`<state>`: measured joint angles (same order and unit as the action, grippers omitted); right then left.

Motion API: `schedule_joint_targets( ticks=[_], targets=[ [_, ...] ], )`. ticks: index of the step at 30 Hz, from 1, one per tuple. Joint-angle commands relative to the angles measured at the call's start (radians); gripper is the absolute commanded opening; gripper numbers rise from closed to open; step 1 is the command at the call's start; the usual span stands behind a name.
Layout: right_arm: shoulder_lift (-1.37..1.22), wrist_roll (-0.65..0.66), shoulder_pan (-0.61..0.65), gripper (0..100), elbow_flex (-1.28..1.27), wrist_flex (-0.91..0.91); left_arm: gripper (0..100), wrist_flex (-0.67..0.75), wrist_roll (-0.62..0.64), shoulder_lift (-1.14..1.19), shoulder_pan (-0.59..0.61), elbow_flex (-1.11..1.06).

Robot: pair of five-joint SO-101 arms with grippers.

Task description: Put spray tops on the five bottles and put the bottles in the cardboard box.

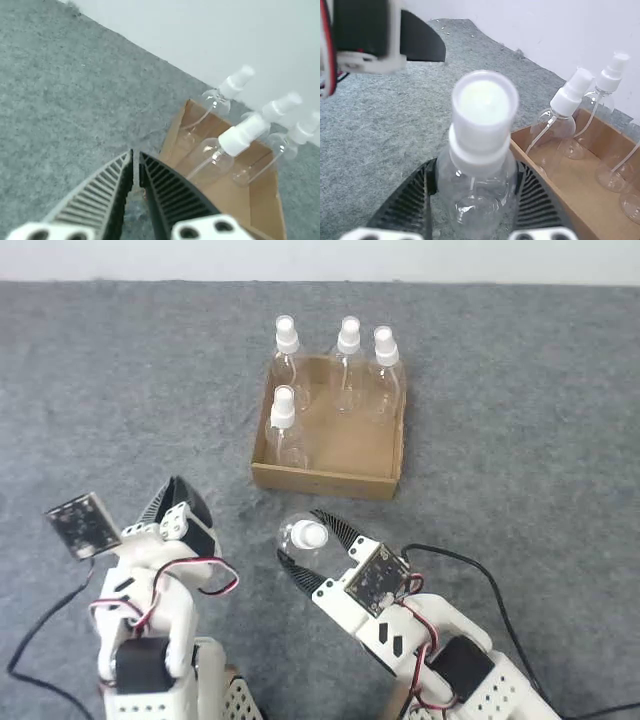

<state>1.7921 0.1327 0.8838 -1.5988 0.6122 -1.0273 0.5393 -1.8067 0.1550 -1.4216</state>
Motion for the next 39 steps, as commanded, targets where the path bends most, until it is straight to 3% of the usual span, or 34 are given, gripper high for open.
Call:
schedule_joint_targets(
  ticks=[1,27,33,39],
  targets=[
    [0.021,0.009,-0.012,0.6,0.017,0.004,1,0.034,-0.015,-0.018,0.011,-0.025],
    [0.021,0.012,-0.013,0.6,0.034,0.005,1,0.043,-0.169,-0.018,0.002,-0.183],
    [0.01,0.009,-0.071,0.6,0.132,0.007,1,0.18,-0.167,-0.015,0.002,-0.265],
    [0.008,0.009,-0.116,0.6,0.281,0.137,1,0.169,-0.17,-0.015,0.002,-0.263]
  ],
)
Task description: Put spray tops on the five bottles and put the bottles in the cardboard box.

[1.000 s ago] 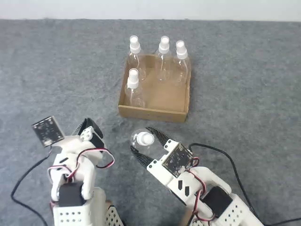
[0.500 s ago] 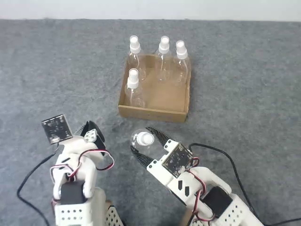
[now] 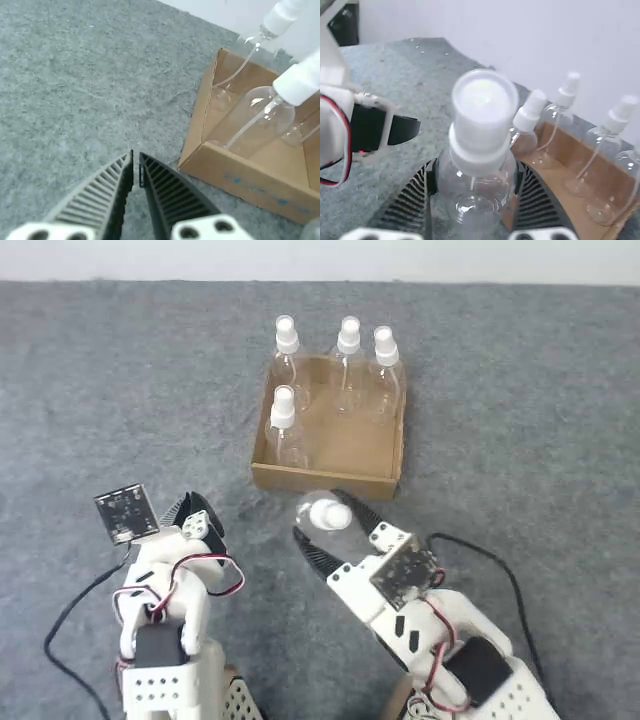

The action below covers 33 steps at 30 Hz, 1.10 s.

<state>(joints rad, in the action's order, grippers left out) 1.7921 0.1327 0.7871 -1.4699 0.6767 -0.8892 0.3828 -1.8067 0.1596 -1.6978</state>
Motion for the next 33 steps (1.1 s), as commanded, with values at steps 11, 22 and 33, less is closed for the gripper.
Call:
schedule_joint_targets(
  ticks=[11,22,33],
  targets=[
    [0.007,0.011,-0.019,0.6,0.295,0.143,1,0.031,-0.015,-0.015,-0.003,0.013],
    [-0.237,0.011,-0.021,0.6,0.477,0.134,1,0.031,-0.015,-0.015,-0.003,0.013],
    [-0.561,0.009,-0.208,0.6,0.58,0.005,1,0.031,-0.015,-0.015,-0.003,0.013]
  ],
)
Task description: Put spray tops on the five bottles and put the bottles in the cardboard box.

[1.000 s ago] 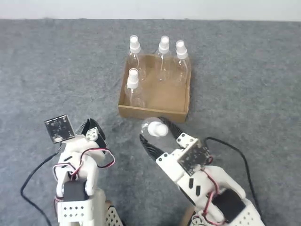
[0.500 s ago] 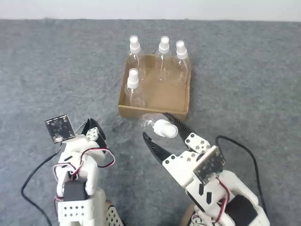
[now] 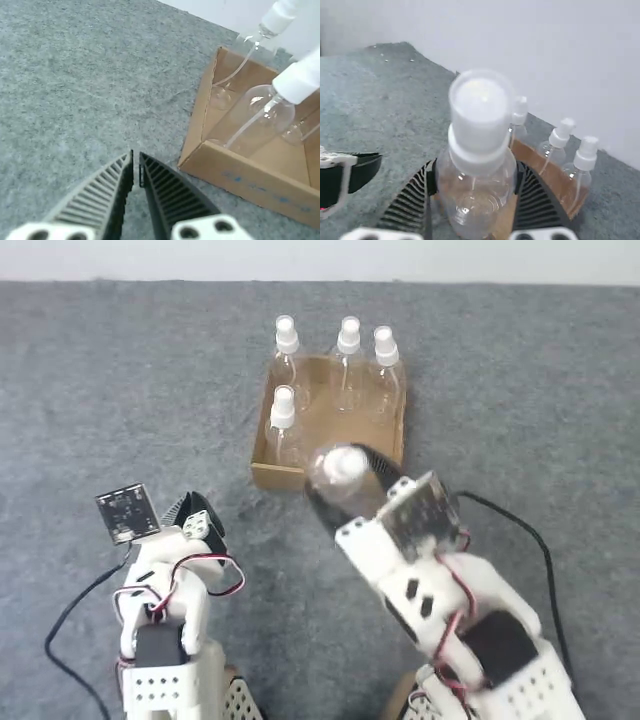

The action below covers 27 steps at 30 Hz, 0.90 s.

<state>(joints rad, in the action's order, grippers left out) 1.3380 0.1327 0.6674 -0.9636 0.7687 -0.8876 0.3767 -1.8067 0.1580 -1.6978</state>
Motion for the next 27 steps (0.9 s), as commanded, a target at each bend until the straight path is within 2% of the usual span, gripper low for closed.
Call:
schedule_joint_targets(
  ticks=[1,9,27],
  targets=[
    [-0.134,0.009,-0.105,0.6,0.074,-0.104,1,0.029,-0.009,-0.015,-0.002,0.013],
    [-0.351,0.009,-0.194,0.6,0.075,-0.271,1,0.029,-0.009,-0.015,-0.002,0.013],
    [-0.722,0.008,-0.231,0.6,0.077,-0.549,1,0.029,-0.009,-0.015,-0.002,0.013]
  ],
)
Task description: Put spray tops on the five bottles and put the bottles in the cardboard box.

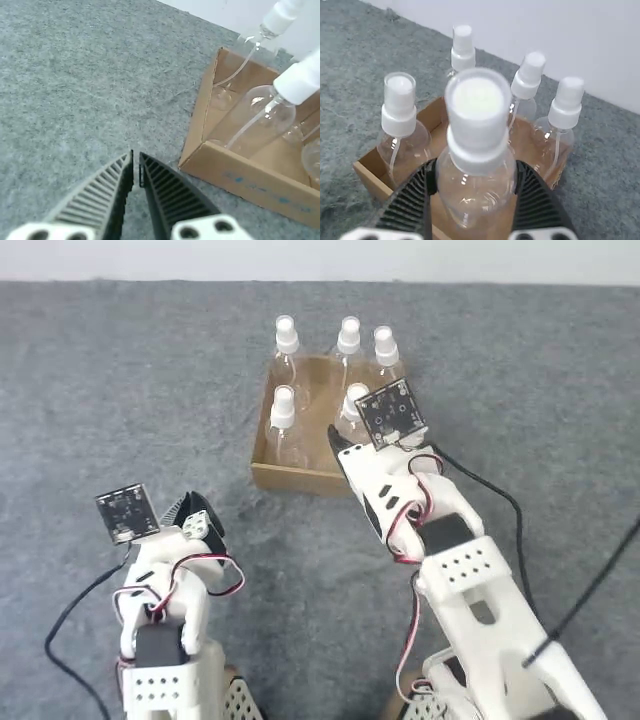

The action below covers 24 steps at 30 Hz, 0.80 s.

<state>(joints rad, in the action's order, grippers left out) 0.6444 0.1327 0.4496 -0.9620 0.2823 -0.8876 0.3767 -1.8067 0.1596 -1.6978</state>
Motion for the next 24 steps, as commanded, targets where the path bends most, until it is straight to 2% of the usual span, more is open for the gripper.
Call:
schedule_joint_targets(
  ticks=[1,7,14,24],
  targets=[
    [-0.045,0.008,-0.013,0.6,0.075,-0.073,1,0.029,-0.009,-0.015,-0.003,0.013],
    [-0.133,0.006,-0.013,0.6,0.075,-0.13,1,0.029,-0.009,-0.015,-0.002,0.013],
    [-0.222,-0.121,-0.013,0.6,0.075,-0.182,1,0.029,-0.009,-0.015,-0.002,0.013],
    [-0.323,-0.118,-0.013,0.6,0.075,-0.234,1,0.029,-0.009,-0.015,-0.002,0.013]
  ],
)
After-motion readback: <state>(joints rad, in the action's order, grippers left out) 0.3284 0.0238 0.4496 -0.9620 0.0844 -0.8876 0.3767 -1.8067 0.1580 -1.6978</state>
